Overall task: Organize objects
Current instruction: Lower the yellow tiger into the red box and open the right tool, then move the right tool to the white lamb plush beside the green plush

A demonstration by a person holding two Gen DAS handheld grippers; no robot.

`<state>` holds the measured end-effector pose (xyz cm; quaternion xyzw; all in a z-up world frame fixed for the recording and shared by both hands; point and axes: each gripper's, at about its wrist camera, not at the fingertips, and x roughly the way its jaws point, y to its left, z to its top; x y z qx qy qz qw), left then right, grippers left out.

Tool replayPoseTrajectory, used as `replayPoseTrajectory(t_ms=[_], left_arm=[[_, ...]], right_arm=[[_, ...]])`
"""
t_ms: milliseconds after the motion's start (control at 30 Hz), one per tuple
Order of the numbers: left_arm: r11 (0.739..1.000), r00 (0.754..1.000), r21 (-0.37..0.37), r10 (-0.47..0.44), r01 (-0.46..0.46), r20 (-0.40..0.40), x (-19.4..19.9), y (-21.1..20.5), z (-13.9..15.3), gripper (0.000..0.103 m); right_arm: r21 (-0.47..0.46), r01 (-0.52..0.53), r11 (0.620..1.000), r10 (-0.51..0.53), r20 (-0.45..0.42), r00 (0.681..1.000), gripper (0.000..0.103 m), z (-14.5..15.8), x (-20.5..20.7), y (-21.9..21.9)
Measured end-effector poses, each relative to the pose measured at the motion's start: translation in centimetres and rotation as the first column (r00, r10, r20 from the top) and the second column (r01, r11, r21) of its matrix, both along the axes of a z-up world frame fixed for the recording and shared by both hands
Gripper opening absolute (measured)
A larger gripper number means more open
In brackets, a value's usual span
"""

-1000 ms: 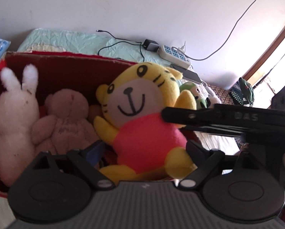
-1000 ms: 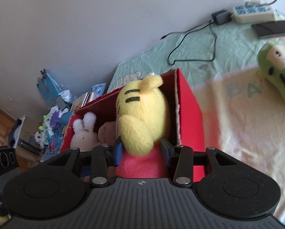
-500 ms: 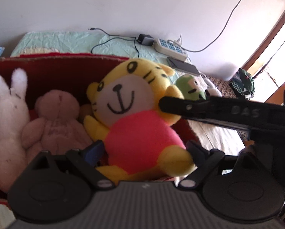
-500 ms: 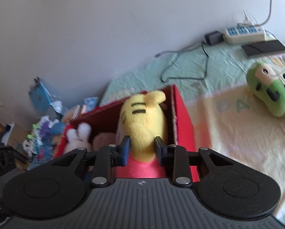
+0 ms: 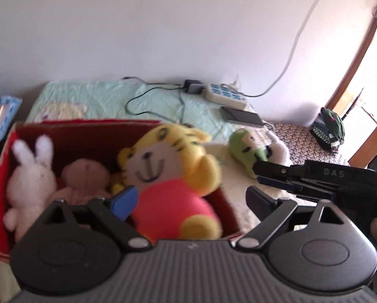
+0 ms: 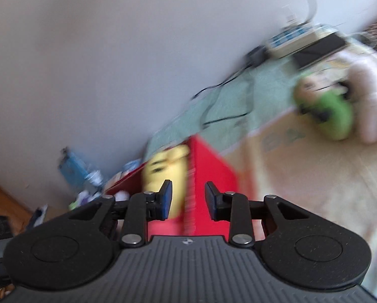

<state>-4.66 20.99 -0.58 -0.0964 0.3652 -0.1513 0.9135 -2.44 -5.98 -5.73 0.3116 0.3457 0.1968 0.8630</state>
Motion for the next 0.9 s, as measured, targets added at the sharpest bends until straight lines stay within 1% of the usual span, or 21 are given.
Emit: replayPoseTrajectory(t_ms=[67,133,200,300,433,533,700,800,900], left_arm=[[1.0,0.999,0.012,-0.03,0.029,0.018,-0.3,-1.8,0.5,0.092],[0.997,0.997,0.018,-0.07,0.069,0.03,-0.4,-4.3,1.0,0.092],[0.993,0.993,0.023,-0.115,0.114,0.032,-0.2,-7.0,0.9,0.092],[0.986,0.986,0.038,-0.164,0.164,0.008,0.5,-11.1,0.1,0.092],[0.98,0.981,0.063,-0.186,0.189,-0.052,1.7,-15.4,-1.6,0.092],[0.978,0.981,0.102,-0.173,0.182,-0.087,2.4,-18.0,-3.0,0.092],[0.977,0.98,0.16,-0.115,0.141,-0.162,4.2,-20.8,-5.1,0.092],[0.972,0.98,0.204,-0.083,0.119,-0.18,4.9,-22.1,-5.8,0.092],[0.967,0.978,0.231,-0.063,0.109,-0.2,5.4,-22.9,-6.4,0.091]], right_arm=[[-0.042,0.054,0.998,-0.055,-0.01,0.998,0.032,-0.2,-0.2,-2.3],[-0.117,0.114,0.986,-0.117,-0.018,0.993,0.032,-0.5,-0.4,-4.4],[-0.155,0.152,0.976,-0.158,-0.03,0.987,0.032,-1.0,-0.8,-6.6],[-0.151,0.184,0.971,-0.196,-0.066,0.978,0.032,-1.8,-1.1,-9.6],[-0.154,0.202,0.967,-0.215,-0.075,0.974,0.032,-2.5,-1.2,-12.3],[-0.153,0.194,0.969,-0.209,-0.085,0.974,0.032,-3.0,-1.1,-13.7],[-0.159,0.172,0.972,-0.189,-0.099,0.977,0.032,-3.8,-0.7,-15.8],[-0.158,0.16,0.974,-0.179,-0.113,0.977,0.032,-4.5,-0.1,-16.9],[-0.157,0.149,0.976,-0.17,-0.127,0.977,0.032,-5.1,0.6,-17.7]])
